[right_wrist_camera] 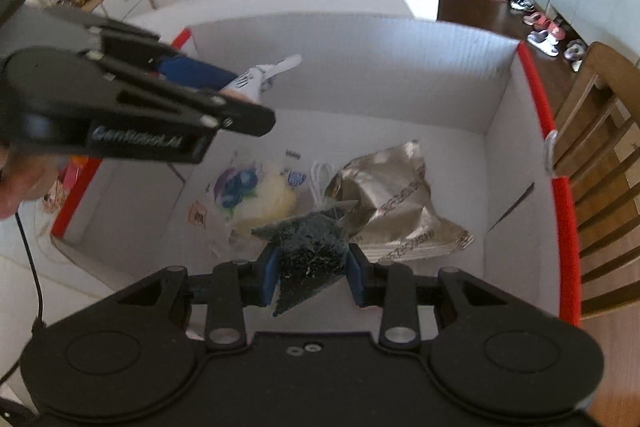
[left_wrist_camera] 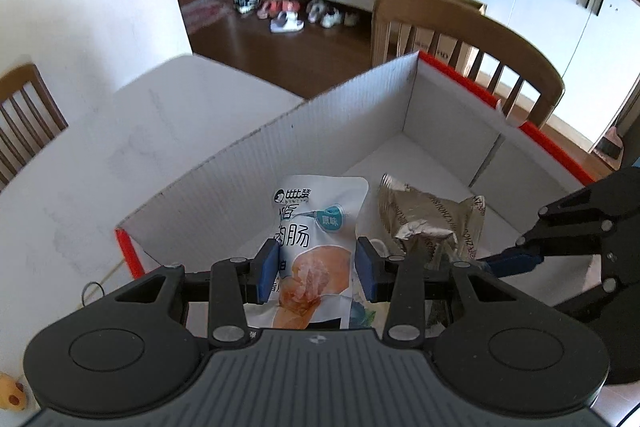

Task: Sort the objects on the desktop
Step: 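Open both tools to drop the snack bag and seaweed bag into the box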

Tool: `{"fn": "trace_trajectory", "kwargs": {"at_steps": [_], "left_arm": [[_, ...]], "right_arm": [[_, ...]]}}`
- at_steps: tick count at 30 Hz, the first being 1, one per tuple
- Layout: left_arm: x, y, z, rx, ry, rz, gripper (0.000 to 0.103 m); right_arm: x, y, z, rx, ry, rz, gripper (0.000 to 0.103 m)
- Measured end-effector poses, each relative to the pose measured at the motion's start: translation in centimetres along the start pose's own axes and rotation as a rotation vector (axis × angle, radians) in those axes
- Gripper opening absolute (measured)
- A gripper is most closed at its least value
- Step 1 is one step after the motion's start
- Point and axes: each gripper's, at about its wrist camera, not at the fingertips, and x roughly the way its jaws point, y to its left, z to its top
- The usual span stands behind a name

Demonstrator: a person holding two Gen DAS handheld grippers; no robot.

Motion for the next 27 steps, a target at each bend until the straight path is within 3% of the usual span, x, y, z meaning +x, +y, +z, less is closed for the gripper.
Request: {"fn": "trace_trajectory", "kwargs": {"at_steps": [16, 18, 21, 22, 24, 27], "left_arm": [[2.3, 0.0, -0.2, -0.028, 0.099, -0.015, 0.041], [2.2, 0.0, -0.2, -0.033, 0.099, -0.015, 0.041], [2.1, 0.1, -0.2, -0.042, 0.095, -0.017, 0.042], [2.0, 0.1, -0.2, -0.045, 0.094, -0.021, 0.047], [1.7, 0.1, -0.3, -0.044, 0.082, -0.017, 0.056], [1.2, 0.0, -0.4, -0.046, 0.059, -0.019, 0.06]], "right_arm": [[1.0, -0.5, 1.1, 0.017, 0.04, 0.018, 0.04], [0.8, -0.5, 1.2, 0.023, 0.033, 0.029, 0.052], [0.6, -0.9, 1.1, 0.036, 0.023, 0.036, 0.053], [0.5, -1.1, 1.1, 0.043, 0.022, 0.039, 0.054], [0.2, -1.4, 1.0, 0.062, 0.015, 0.049, 0.068], [-0.5, -1.9, 0.9, 0.066, -0.002, 0.055, 0.069]]}}
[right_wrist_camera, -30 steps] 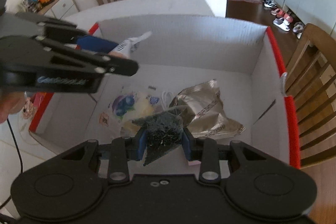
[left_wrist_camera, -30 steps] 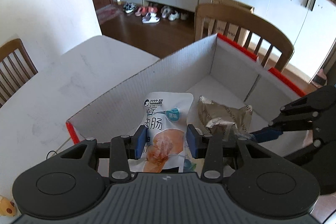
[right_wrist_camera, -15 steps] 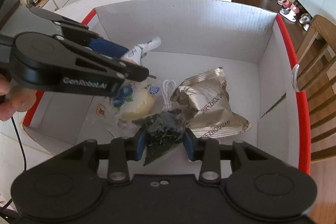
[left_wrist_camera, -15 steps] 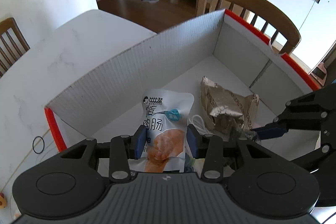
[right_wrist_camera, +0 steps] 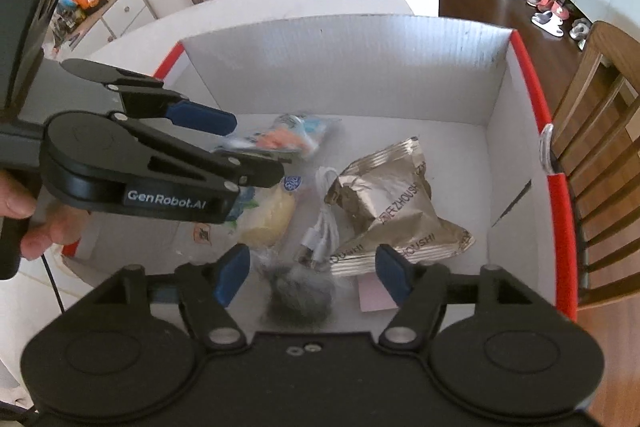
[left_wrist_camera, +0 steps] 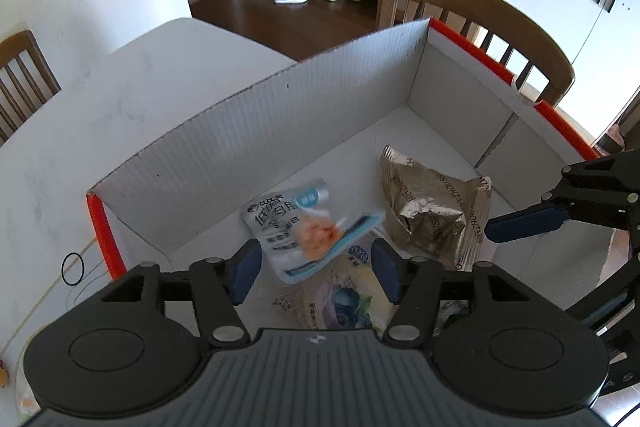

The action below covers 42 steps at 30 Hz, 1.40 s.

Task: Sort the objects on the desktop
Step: 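Open both tools to drop the snack bag and seaweed bag into the box, then withdraw both tools from the box back over the table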

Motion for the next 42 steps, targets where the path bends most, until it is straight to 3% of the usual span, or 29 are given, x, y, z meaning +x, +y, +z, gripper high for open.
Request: {"fn": "trace_trajectory", "kwargs": {"at_steps": [12, 19, 21, 42], "left_arm": [[-4.0, 0.1, -0.5, -0.077, -0.115, -0.051, 0.062], [-7.8, -0.1, -1.9, -0.101, -0.226, -0.034, 0.062], [-8.7, -0.1, -2.5, -0.113, -0.24, -0.037, 0.062], [-16.7, 3.1, -11.6, -0.235, -0.334, 0.016, 0.08]], "right_arm": [[-3.1, 0.2, -0.3, -0.003, -0.061, 0.031, 0.069], [-4.6, 0.8, -0.3, -0.013, -0.101, 0.028, 0.07], [-4.9, 1.1, -0.4, -0.021, -0.114, 0.026, 0.074], [-6.5, 6.5, -1.4, -0.062, -0.206, 0.033, 0.087]]}}
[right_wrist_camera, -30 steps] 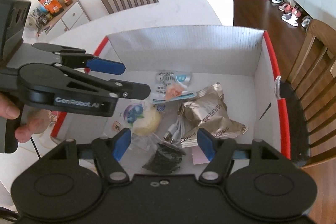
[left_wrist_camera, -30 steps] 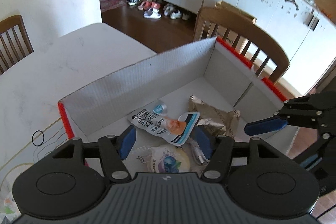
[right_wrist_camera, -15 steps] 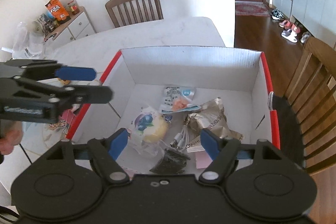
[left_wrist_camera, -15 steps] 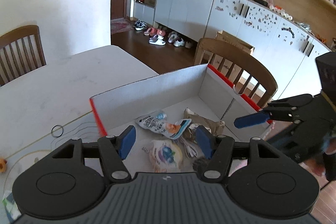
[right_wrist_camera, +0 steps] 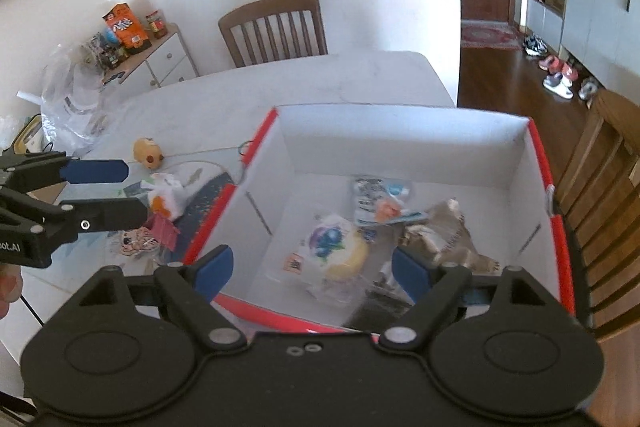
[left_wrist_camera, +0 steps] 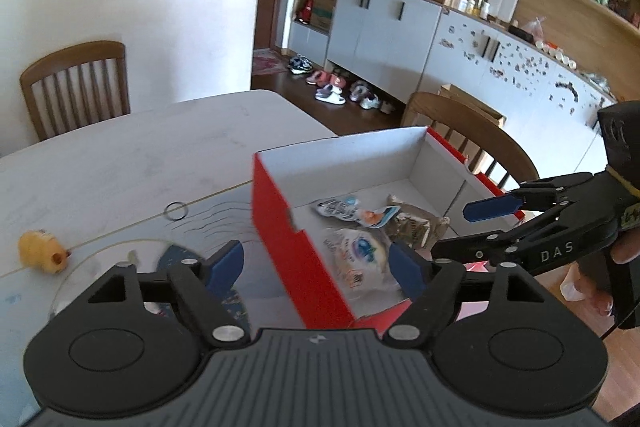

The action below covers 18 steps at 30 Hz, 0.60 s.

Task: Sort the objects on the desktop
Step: 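Withdraw both tools from the box back over the table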

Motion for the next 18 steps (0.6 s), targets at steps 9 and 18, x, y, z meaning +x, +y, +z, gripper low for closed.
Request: {"fn": "trace_trajectory", "kwargs": {"at_steps": [9, 18], "left_arm": [[-3.3, 4.3, -1.6, 0.007, -0.032, 0.005, 0.084], [-5.3, 10.0, -3.9, -0.034, -0.032, 0.012, 0.093]], "right_arm": [[0.4, 5.6, 0.2, 0.027, -0.043, 0.003, 0.087], [2.4, 11.7, -0.2, 0.021, -0.041, -0.024, 0.087]]}}
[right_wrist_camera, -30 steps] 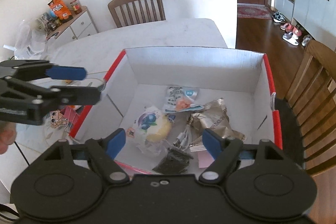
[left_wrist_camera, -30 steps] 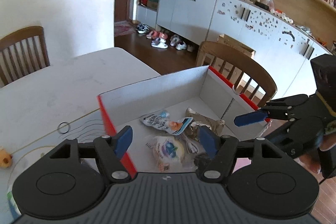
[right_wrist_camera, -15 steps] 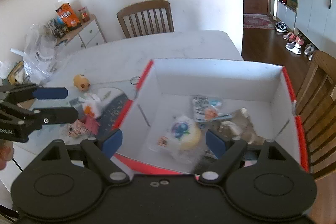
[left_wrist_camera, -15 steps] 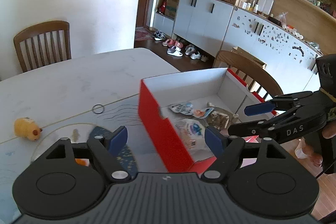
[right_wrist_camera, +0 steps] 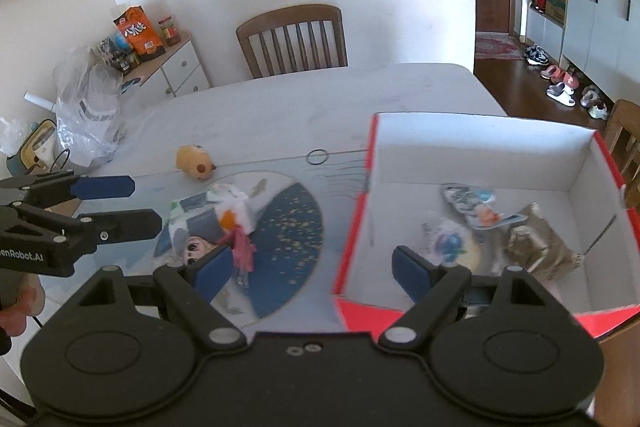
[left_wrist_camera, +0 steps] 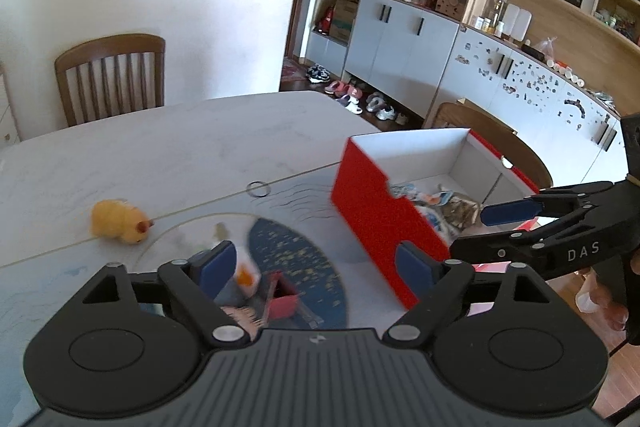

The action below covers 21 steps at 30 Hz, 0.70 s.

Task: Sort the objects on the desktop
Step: 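Withdraw both tools from the box back over the table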

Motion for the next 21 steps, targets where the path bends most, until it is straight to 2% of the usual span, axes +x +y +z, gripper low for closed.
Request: {"fn": "trace_trajectory", "kwargs": {"at_steps": [1, 3, 14, 21], "left_arm": [[-0.2, 0.5, -0.2, 0.0, 0.001, 0.002, 0.097], [-0.6, 1.5, -0.6, 0.003, 0.0, 0.01, 0.099], [-1.4, 7.3, -2.7, -0.048, -0.019, 0.041, 0.1], [-0.3, 10.5, -3.8, -0.083, -0.011, 0.07, 0.1]], "right_arm": [[0.2, 0.7, -0.1, -0.002, 0.001, 0.0, 0.087], [0.6, 1.8, -0.2, -0.006, 0.0, -0.005, 0.087], [4.3, 6.4, -0.6, -0.018, 0.02, -0.043, 0.086], [7.0, 7.3, -0.9, -0.018, 0.055, -0.081, 0.084]]}}
